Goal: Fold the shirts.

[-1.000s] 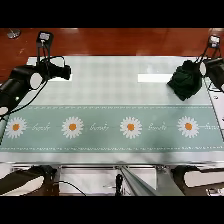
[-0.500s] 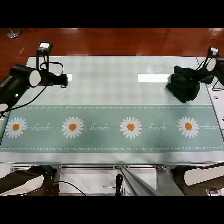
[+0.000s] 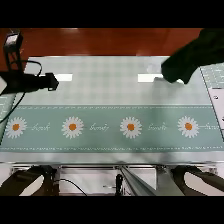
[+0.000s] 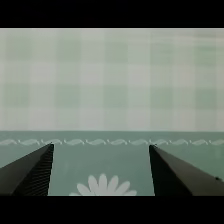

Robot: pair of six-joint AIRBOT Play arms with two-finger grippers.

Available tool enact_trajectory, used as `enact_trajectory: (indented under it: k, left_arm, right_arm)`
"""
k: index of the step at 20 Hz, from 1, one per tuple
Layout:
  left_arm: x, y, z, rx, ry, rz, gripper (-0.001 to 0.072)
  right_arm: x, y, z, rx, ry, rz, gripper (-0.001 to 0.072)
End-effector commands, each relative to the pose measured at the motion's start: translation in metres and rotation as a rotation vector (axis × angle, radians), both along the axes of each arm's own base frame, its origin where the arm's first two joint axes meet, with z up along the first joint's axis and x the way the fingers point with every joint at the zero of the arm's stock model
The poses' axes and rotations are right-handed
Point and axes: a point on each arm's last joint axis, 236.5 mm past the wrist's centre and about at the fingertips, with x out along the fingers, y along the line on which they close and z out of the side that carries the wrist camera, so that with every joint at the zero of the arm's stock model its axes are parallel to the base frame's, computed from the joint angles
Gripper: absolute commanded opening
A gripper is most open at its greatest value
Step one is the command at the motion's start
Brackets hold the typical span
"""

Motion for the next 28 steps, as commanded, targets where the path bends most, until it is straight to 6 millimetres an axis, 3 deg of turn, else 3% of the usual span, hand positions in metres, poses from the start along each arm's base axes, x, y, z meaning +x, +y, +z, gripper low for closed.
enact_trajectory:
  k: [1, 3, 5, 7, 9, 12, 14, 17, 18, 19, 20, 21, 23, 24, 26, 27, 28]
  left_arm:
    - [-0.050, -0.001, 0.015, -0.069, -0.051, 0.021, 0.0701]
    - [-0.054, 0.008, 0.043, -0.068, -0.168, 0.032, 0.0700]
    - [-0.055, 0.009, 0.054, -0.078, -0.213, 0.036, 0.0701]
    - [-0.054, 0.000, 0.050, -0.112, -0.190, 0.025, 0.0701]
    - [-0.050, -0.006, 0.044, -0.135, -0.171, 0.020, 0.0701]
    - [-0.051, -0.025, 0.040, -0.193, -0.155, -0.033, 0.0700]
    - [-0.049, -0.024, 0.030, -0.184, -0.145, -0.030, 0.0701]
    - [-0.046, -0.023, 0.010, -0.169, -0.100, -0.023, 0.0701]
    - [-0.044, -0.023, 0.005, -0.167, -0.083, -0.022, 0.0700]
    - [-0.042, -0.024, 0.000, -0.163, -0.070, -0.021, 0.0701]
    - [-0.041, -0.023, -0.004, -0.157, -0.059, -0.020, 0.0701]
    - [-0.040, -0.022, -0.007, -0.146, -0.051, -0.019, 0.0701]
    - [-0.040, -0.020, -0.011, -0.128, -0.040, -0.030, 0.0701]
    - [-0.042, -0.020, -0.013, -0.121, -0.026, -0.037, 0.0701]
    - [-0.062, -0.021, -0.033, -0.109, 0.100, -0.051, 0.0701]
    - [-0.079, -0.026, -0.050, -0.108, 0.208, -0.084, 0.0701]
    - [-0.096, -0.045, -0.065, -0.177, 0.319, -0.129, 0.0700]
  right_arm:
    - [-0.078, 0.055, 0.091, -0.083, -0.177, 0.156, 0.0031]
    - [-0.114, 0.081, 0.099, -0.112, -0.174, 0.240, 0.0031]
    - [-0.135, 0.104, 0.078, -0.112, -0.083, 0.325, 0.0031]
    - [-0.144, 0.131, 0.028, -0.125, 0.079, 0.425, 0.0031]
    - [-0.147, 0.167, -0.037, -0.092, 0.227, 0.515, 0.0031]
    - [-0.153, 0.240, -0.144, 0.060, 0.398, 0.610, 0.0031]
    - [-0.160, 0.293, -0.208, 0.164, 0.503, 0.643, 0.0031]
    - [-0.183, 0.380, -0.282, 0.302, 0.675, 0.708, 0.0033]
    - [-0.192, 0.398, -0.302, 0.326, 0.735, 0.716, 0.0165]
    - [-0.196, 0.406, -0.317, 0.344, 0.793, 0.712, 0.0536]
    - [-0.193, 0.403, -0.323, 0.326, 0.829, 0.718, 0.0626]
    - [-0.180, 0.390, -0.315, 0.307, 0.832, 0.714, 0.0626]
    - [-0.139, 0.338, -0.274, 0.294, 0.789, 0.653, 0.0626]
    - [-0.118, 0.299, -0.248, 0.284, 0.747, 0.598, 0.0626]
    - [-0.093, 0.191, -0.208, 0.242, 0.665, 0.406, 0.0626]
    - [-0.097, 0.130, -0.201, 0.205, 0.660, 0.279, 0.0626]
    - [-0.107, 0.079, -0.202, 0.185, 0.664, 0.161, 0.0625]
